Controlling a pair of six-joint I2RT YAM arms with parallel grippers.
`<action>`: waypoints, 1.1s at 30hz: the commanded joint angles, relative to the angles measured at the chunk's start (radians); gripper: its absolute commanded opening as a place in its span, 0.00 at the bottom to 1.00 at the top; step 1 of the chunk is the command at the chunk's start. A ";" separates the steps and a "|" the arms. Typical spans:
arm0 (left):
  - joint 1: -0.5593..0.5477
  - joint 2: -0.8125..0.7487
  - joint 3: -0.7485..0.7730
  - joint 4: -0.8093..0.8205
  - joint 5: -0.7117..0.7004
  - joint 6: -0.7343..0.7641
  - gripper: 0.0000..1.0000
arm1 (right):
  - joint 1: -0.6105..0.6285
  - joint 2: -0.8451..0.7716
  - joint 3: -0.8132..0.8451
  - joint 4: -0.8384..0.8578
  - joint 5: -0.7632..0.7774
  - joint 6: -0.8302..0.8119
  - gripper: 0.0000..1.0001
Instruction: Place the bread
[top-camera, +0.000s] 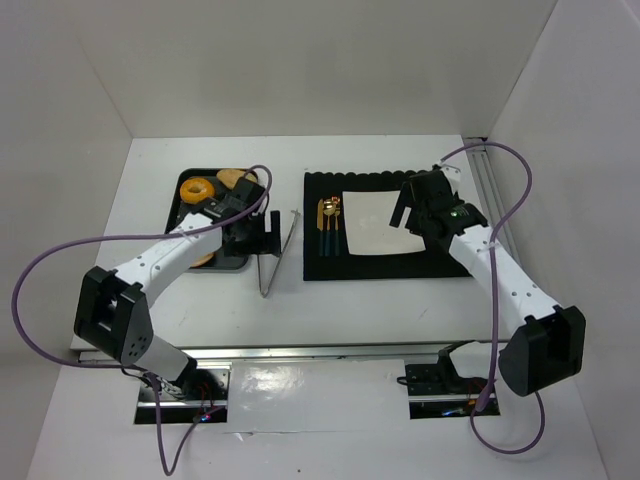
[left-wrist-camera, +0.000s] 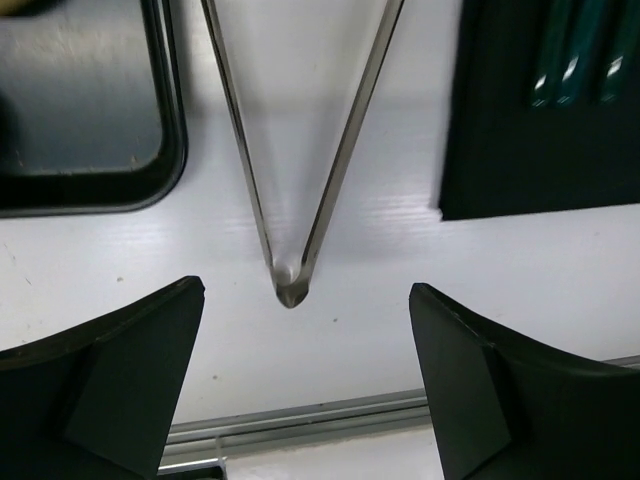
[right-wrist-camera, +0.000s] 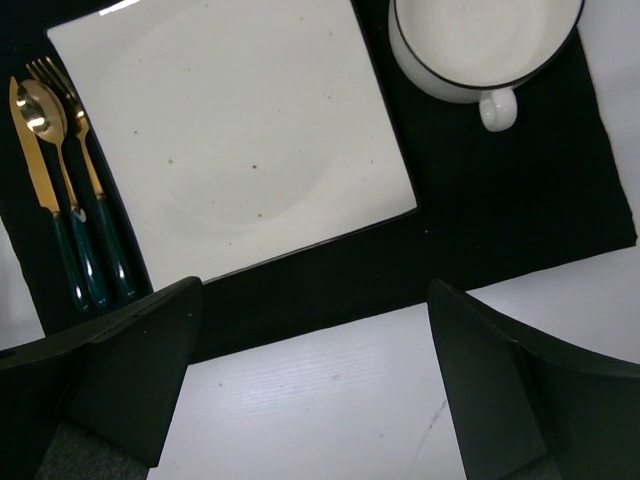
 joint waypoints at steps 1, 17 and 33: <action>-0.024 -0.005 -0.042 0.016 -0.019 -0.033 0.97 | -0.005 0.003 -0.034 0.057 -0.056 0.003 1.00; -0.048 0.162 -0.172 0.217 -0.039 -0.076 0.95 | -0.005 0.095 0.017 0.040 -0.127 -0.024 1.00; -0.028 0.367 0.022 0.304 -0.108 -0.012 0.95 | 0.004 0.104 -0.003 0.071 -0.127 -0.015 1.00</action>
